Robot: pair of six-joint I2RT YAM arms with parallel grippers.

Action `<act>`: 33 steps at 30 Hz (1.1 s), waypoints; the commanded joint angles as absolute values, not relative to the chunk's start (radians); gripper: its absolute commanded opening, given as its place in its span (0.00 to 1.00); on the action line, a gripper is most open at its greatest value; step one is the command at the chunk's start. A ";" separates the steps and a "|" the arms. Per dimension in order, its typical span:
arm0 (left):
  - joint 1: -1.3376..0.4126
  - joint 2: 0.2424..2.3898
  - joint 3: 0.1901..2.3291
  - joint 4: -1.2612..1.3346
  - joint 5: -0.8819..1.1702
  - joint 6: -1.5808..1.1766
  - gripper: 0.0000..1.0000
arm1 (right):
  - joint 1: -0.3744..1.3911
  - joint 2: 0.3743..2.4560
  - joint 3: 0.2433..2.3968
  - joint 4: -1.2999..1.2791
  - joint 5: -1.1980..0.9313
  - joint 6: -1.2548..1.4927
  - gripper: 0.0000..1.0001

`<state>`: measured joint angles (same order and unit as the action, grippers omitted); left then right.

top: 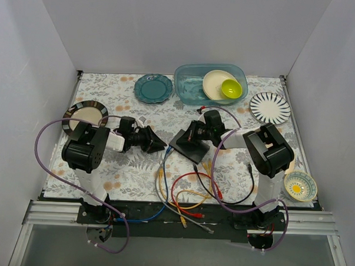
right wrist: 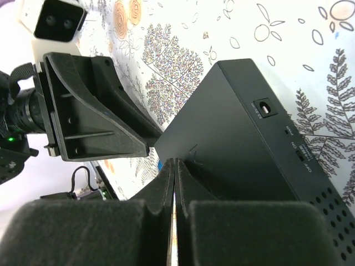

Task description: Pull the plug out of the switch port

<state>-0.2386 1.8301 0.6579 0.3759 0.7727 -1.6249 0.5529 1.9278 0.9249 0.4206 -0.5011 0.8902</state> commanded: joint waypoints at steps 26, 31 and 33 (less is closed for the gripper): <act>-0.304 1.902 0.673 0.433 0.810 -1.539 0.32 | 0.552 2.005 0.965 0.097 -0.405 0.741 0.01; -0.302 1.908 0.663 0.423 0.833 -1.519 0.32 | 0.552 2.008 0.963 0.094 -0.405 0.738 0.01; -0.304 1.908 0.660 0.423 0.834 -1.517 0.30 | 0.552 2.008 0.965 0.094 -0.403 0.738 0.01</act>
